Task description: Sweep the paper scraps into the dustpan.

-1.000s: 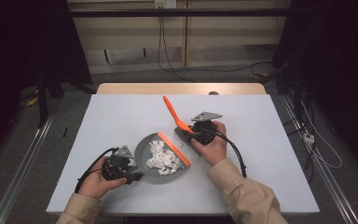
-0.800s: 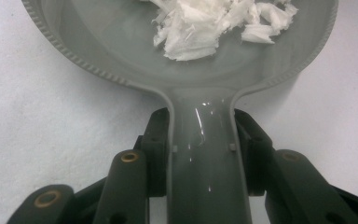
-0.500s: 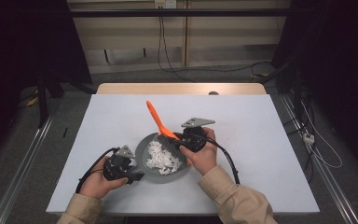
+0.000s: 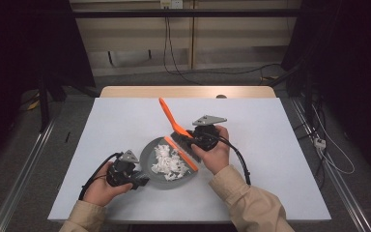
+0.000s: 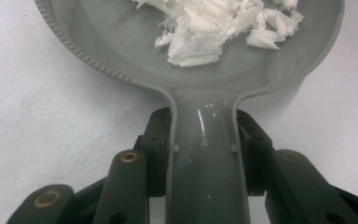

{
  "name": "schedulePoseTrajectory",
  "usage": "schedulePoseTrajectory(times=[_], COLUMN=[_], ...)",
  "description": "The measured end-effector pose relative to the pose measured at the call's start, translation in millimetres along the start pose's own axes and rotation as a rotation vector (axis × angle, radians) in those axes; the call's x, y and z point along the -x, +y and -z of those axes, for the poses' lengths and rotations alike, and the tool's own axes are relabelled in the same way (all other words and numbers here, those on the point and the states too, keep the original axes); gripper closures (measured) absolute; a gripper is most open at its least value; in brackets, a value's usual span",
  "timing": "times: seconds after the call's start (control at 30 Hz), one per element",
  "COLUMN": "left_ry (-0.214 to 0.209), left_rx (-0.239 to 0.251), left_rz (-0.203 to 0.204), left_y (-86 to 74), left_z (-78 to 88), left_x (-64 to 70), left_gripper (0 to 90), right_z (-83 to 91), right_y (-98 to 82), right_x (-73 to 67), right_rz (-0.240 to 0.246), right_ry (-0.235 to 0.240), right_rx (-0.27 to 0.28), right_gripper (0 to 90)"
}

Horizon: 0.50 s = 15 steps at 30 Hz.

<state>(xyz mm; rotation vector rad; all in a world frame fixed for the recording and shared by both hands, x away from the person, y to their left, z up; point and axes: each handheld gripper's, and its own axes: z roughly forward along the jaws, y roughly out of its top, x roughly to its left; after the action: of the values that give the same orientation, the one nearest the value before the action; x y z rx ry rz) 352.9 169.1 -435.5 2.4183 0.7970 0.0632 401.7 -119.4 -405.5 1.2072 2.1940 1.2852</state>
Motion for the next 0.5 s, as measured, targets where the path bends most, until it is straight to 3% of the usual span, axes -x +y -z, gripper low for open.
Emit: schedulePoseTrajectory(times=[0.17, 0.2, 0.27, 0.4, 0.47, 0.5], left_ry=[0.004, 0.002, 0.006, 0.008, 0.009, 0.011], left_rx=[0.003, 0.008, 0.020, 0.008, 0.012, 0.011], left_rz=[0.009, 0.014, 0.032, 0.018, 0.021, 0.020], left_y=[-0.4, -0.4, -0.3, 0.0, 0.0, 0.1], left_z=[-0.4, -0.6, -1.7, -1.0, -1.4, -1.4], left_x=[0.1, 0.1, 1.0, 0.4, 0.5, 0.6], left_gripper=[62.4, 62.4, 62.4, 62.4, 62.4, 62.3], right_z=[-9.9, -10.2, -10.2, -8.7, -5.8, -4.5], right_y=[-12.3, -14.3, -13.7, -11.2, -8.5, -7.2], right_x=[5.0, 4.4, 0.6, -8.8, -8.6, -9.7], right_rz=[0.022, 0.021, 0.018, 0.036, -0.011, -0.021], right_ry=[-0.042, -0.036, -0.015, 0.014, 0.080, 0.091], right_rx=[-0.048, -0.028, -0.039, -0.044, -0.018, -0.013], right_gripper=[71.5, 71.5, 71.5, 71.5, 71.6, 71.6])
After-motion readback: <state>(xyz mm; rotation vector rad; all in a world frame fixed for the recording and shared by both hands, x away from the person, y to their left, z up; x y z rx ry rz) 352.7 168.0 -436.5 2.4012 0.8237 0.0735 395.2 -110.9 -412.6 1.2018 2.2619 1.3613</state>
